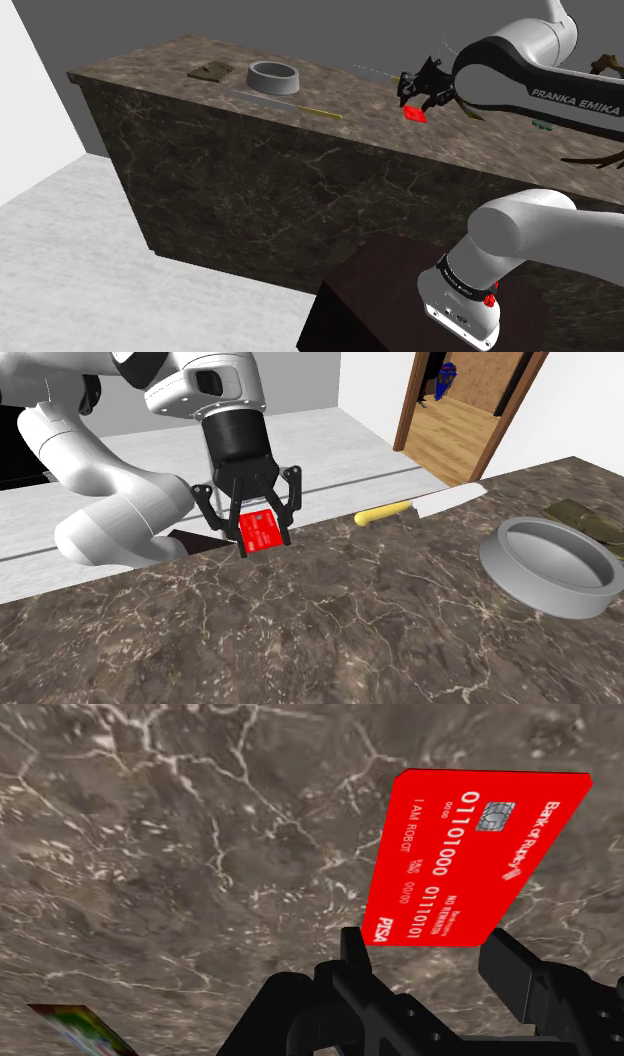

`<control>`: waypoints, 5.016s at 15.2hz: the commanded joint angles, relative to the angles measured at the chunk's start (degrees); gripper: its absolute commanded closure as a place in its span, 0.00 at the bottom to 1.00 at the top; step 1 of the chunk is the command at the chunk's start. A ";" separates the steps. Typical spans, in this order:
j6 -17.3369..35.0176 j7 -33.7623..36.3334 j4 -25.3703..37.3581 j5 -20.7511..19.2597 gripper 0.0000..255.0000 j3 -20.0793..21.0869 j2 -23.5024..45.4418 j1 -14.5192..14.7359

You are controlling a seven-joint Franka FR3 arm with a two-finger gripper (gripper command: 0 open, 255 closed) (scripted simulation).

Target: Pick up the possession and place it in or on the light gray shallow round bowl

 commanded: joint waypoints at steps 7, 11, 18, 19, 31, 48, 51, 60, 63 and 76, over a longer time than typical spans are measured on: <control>-4.67 -1.71 6.62 -0.34 1.00 -0.93 1.66 -0.82; -1.22 1.67 12.28 -0.32 1.00 3.11 11.06 -3.23; 1.57 8.07 24.71 -2.98 1.00 11.24 27.12 -8.86; 1.62 9.10 26.74 -3.72 1.00 12.56 29.44 -9.78; -8.43 25.74 58.35 -26.24 1.00 30.63 64.39 -15.90; -24.87 26.99 101.65 -49.73 1.00 24.81 100.83 10.35; -22.59 28.81 97.42 -49.38 1.00 25.15 99.88 8.54; -18.39 32.08 90.52 -49.27 1.00 25.42 98.81 5.87; -18.39 32.08 90.52 -49.27 1.00 25.42 98.81 5.87; -23.51 30.93 94.14 -48.51 0.00 26.18 97.11 8.56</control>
